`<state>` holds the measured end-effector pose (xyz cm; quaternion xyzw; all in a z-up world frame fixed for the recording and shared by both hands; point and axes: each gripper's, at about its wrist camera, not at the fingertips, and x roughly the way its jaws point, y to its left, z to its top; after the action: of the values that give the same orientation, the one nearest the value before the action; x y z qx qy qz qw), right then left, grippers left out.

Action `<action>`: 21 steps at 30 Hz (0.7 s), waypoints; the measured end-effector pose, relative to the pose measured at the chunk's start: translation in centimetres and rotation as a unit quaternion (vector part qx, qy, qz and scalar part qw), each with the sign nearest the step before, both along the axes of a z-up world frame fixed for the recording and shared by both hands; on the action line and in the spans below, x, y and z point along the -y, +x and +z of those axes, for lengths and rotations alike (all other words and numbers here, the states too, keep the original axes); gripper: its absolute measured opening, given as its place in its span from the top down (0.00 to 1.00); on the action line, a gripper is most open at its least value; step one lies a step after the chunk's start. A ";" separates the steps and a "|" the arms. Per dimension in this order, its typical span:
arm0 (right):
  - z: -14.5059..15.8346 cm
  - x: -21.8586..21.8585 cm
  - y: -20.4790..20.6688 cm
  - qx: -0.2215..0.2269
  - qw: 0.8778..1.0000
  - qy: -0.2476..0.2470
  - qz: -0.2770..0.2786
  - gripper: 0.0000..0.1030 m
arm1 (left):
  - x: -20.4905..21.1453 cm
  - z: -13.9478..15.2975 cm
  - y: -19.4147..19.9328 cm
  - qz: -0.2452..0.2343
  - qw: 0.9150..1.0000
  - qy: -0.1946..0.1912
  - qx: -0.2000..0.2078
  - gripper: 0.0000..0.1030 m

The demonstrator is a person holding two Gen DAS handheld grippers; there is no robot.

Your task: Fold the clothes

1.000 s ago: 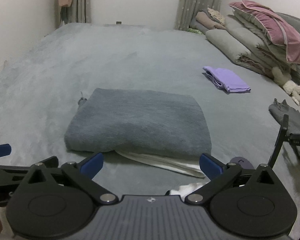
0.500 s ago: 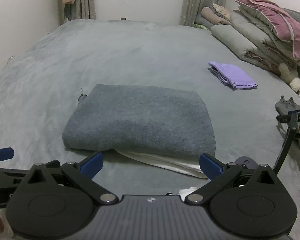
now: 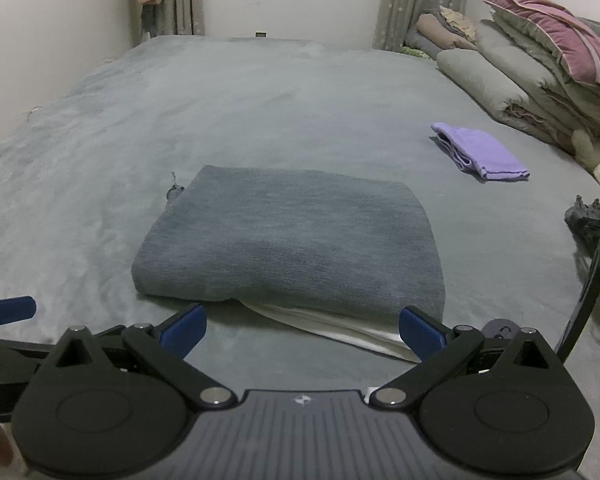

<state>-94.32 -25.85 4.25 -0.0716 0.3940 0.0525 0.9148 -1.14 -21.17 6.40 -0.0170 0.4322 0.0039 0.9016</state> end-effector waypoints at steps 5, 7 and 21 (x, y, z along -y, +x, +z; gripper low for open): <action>0.2 -0.2 0.0 0.004 1.000 0.000 0.015 0.00 | 0.1 0.0 0.0 -0.001 1.000 -0.001 0.000 0.00; 0.2 -0.3 0.0 0.004 1.000 0.000 0.019 0.00 | 0.1 0.0 0.0 -0.001 1.000 -0.001 0.000 0.00; -0.1 0.3 -0.1 0.004 1.000 0.002 0.021 0.00 | 0.3 -0.3 -0.1 -0.004 1.000 0.002 -0.003 0.00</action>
<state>-94.40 -26.13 4.18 -0.0784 0.3890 0.0721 0.9151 -1.21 -21.46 6.15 -0.0132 0.4352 0.0013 0.9002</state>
